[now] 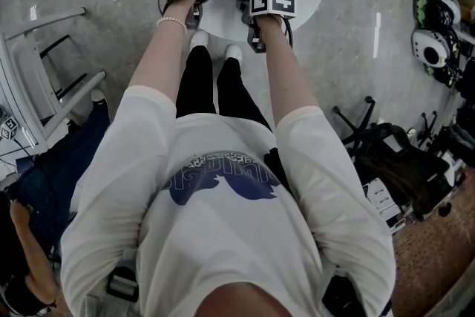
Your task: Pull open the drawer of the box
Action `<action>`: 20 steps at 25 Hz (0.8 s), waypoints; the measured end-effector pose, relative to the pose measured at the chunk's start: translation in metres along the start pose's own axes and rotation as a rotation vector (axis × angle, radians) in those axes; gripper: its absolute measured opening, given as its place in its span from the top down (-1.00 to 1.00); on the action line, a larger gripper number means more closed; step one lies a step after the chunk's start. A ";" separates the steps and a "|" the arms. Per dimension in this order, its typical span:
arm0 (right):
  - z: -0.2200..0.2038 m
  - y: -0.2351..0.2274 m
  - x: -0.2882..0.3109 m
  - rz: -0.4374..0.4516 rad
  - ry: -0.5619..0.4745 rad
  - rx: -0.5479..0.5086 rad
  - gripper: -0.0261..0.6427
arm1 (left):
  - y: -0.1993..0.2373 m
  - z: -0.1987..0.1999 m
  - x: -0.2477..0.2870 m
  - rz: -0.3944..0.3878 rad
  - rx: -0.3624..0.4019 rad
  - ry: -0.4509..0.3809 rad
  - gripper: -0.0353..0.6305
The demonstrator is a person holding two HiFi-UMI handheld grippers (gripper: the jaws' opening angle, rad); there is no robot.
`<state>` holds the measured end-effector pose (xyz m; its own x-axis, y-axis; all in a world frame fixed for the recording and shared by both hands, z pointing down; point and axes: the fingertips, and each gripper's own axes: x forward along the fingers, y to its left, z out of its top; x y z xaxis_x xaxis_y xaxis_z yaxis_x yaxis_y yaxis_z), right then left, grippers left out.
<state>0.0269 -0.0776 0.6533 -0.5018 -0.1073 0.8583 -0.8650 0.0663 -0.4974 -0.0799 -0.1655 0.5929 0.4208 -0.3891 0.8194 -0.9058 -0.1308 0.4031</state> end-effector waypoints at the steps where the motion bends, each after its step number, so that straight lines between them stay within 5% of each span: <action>1: -0.002 0.000 0.000 -0.001 0.000 0.000 0.73 | 0.000 0.000 0.000 0.000 -0.001 0.001 0.65; 20: -0.035 0.003 -0.003 0.005 0.001 0.002 0.73 | 0.001 -0.001 -0.001 0.017 0.001 0.015 0.65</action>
<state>0.0260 -0.0429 0.6541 -0.5057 -0.1057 0.8562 -0.8627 0.0652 -0.5015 -0.0808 -0.1642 0.5925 0.4057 -0.3773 0.8325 -0.9130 -0.1248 0.3884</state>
